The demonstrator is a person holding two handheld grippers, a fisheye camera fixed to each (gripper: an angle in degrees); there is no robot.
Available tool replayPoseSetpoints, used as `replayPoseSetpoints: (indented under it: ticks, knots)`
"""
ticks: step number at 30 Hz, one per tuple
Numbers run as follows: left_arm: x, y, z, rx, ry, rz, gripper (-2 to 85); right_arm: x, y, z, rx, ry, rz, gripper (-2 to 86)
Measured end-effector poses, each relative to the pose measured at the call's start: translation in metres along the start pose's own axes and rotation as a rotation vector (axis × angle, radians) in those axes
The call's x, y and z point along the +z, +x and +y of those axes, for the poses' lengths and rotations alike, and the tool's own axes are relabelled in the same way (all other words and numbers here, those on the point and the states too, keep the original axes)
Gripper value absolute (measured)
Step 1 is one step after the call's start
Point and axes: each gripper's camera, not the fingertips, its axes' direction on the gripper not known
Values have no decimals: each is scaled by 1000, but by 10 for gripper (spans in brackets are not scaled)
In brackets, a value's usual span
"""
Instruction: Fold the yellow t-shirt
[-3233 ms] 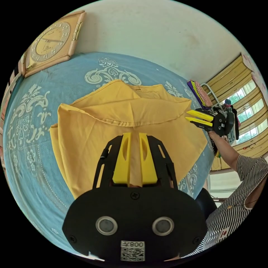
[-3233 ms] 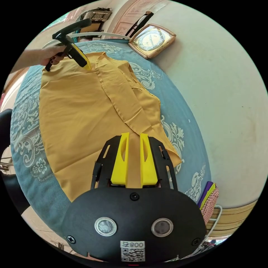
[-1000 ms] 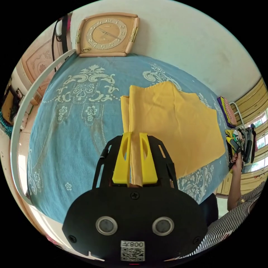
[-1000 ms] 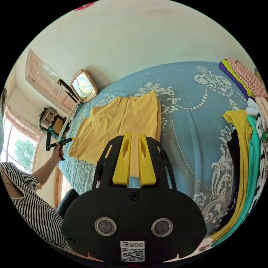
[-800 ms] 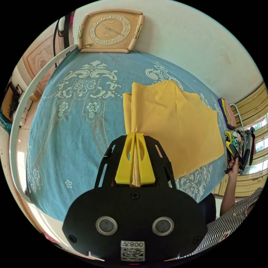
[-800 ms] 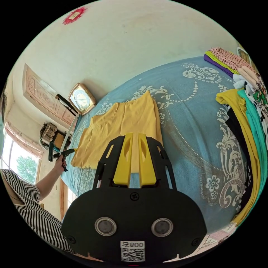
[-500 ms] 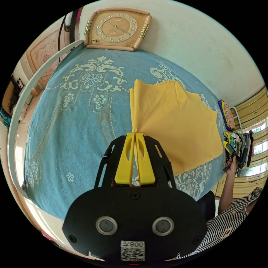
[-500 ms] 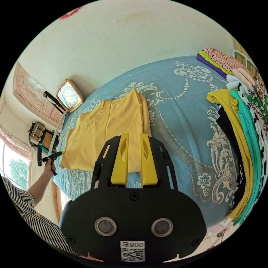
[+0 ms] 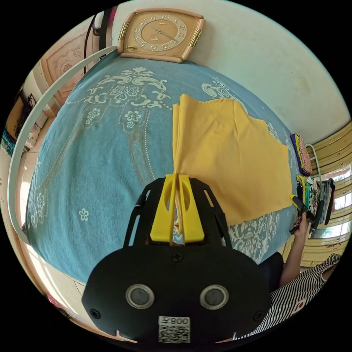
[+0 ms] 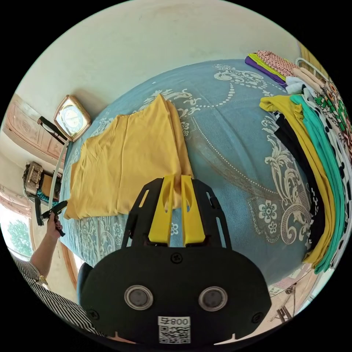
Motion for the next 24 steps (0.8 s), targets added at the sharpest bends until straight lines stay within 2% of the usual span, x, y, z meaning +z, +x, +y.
replayPoseSetpoints:
  ticks: [4, 9, 16, 20, 24]
  knots:
    - [8, 6, -1, -23, 3, -23, 4, -5, 7, 4, 1, 9, -9, 14]
    - [19, 20, -1, -15, -7, -72, 3, -18, 33, 10, 51, 35, -117, 22]
    - [40, 51, 16, 9, 25, -24, 3, -57, 59, 20, 88, 146, -134, 61]
    - [84, 57, 20, 2, -90, -34, 3, -49, 75, 19, 97, 42, -216, 82]
    - [90, 63, 23, -31, -48, -19, 3, -51, 84, 17, 94, -15, -247, 86]
